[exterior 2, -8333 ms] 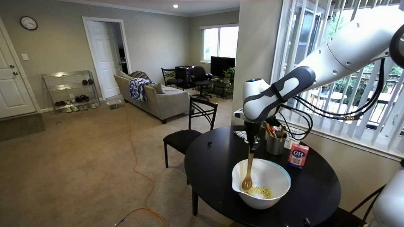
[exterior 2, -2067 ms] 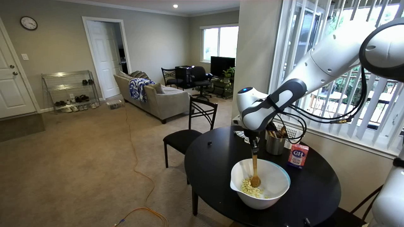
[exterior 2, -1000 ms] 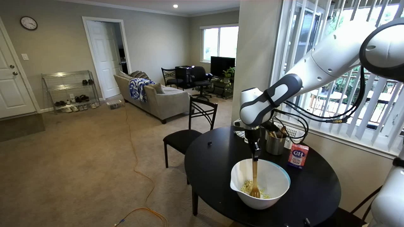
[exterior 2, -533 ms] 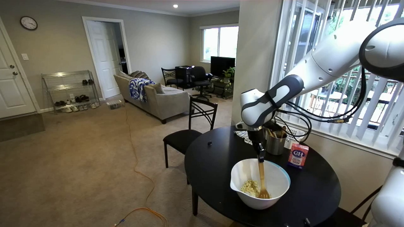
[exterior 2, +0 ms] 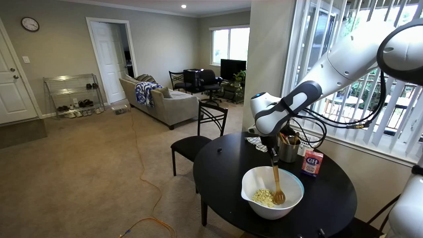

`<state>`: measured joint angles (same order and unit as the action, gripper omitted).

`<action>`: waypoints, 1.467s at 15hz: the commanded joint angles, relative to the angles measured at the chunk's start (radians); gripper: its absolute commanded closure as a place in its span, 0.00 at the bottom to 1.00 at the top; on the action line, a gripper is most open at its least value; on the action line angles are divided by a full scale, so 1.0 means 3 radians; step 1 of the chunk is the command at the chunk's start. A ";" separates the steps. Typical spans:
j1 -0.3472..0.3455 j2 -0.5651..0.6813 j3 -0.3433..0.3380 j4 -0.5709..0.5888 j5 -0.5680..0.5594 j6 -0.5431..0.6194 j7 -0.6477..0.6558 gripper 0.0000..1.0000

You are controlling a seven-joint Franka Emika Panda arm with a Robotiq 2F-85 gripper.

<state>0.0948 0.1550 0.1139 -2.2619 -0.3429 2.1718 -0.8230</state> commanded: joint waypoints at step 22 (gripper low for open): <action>-0.0039 -0.0096 0.0061 -0.0066 0.0763 0.0230 -0.0512 0.97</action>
<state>0.0920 0.1482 0.1215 -2.2662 -0.1186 2.2899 -0.9246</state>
